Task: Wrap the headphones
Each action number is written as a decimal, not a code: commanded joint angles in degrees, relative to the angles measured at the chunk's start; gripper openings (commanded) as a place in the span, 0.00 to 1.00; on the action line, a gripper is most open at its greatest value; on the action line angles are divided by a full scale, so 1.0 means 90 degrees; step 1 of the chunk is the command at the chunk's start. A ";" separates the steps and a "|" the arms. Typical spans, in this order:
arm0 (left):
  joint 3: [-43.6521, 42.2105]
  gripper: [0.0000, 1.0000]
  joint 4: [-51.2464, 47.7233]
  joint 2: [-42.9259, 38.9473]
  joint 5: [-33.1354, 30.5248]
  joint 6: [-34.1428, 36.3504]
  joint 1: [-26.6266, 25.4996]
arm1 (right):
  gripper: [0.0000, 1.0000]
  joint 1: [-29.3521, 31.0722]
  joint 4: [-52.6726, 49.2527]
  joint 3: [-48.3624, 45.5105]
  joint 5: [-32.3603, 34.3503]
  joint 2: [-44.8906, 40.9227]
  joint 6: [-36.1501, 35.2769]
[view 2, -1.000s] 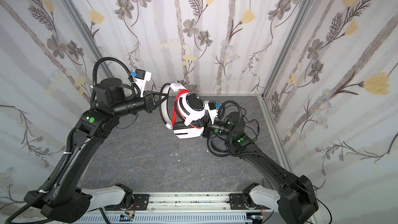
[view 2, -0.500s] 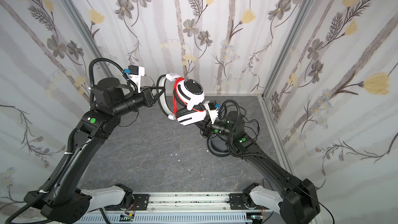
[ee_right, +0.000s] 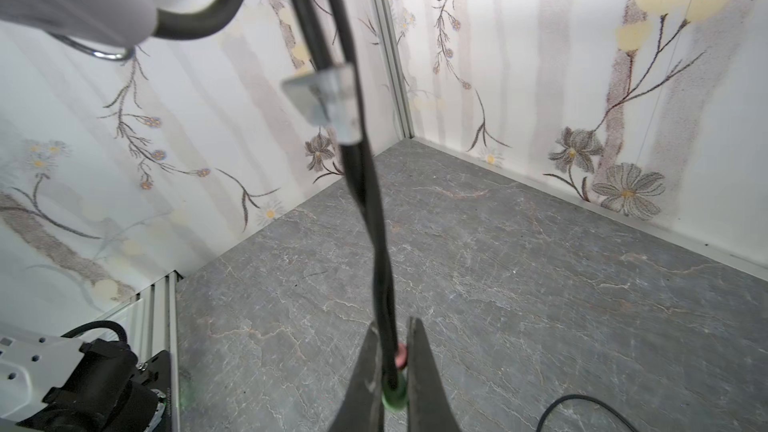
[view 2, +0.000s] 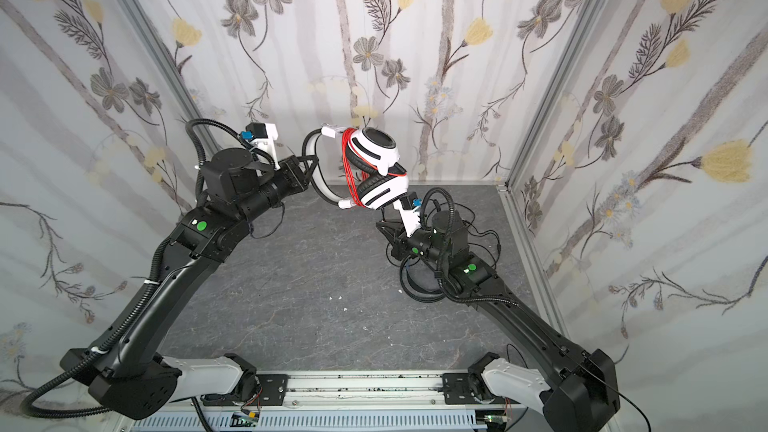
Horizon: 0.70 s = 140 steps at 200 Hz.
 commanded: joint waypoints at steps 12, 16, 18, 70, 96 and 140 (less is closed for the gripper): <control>0.0239 0.00 0.0784 0.0102 -0.1357 -0.0339 -0.0141 | 0.00 0.0303 -0.0862 0.0145 0.0716 0.0066 -0.0547; 0.0274 0.00 0.0728 0.0133 -0.1476 -0.0312 -0.0155 | 0.00 0.0347 -0.0874 0.0162 0.0758 0.0066 -0.0573; 0.0288 0.00 0.0706 0.0140 -0.1537 -0.0304 -0.0157 | 0.00 0.0368 -0.0891 0.0162 0.0775 0.0066 -0.0584; 0.0474 0.00 0.0268 0.0429 -0.2682 0.0009 -0.0199 | 0.00 0.0782 -0.1207 0.0333 0.1111 0.0076 -0.0870; 0.0685 0.00 -0.0081 0.0659 -0.3172 0.0249 -0.0291 | 0.00 0.0880 -0.1356 0.0467 0.1243 0.0076 -0.0967; 0.0978 0.00 -0.0608 0.1028 -0.3831 0.0832 -0.0511 | 0.00 0.1078 -0.1937 0.1040 0.1563 0.0300 -0.1185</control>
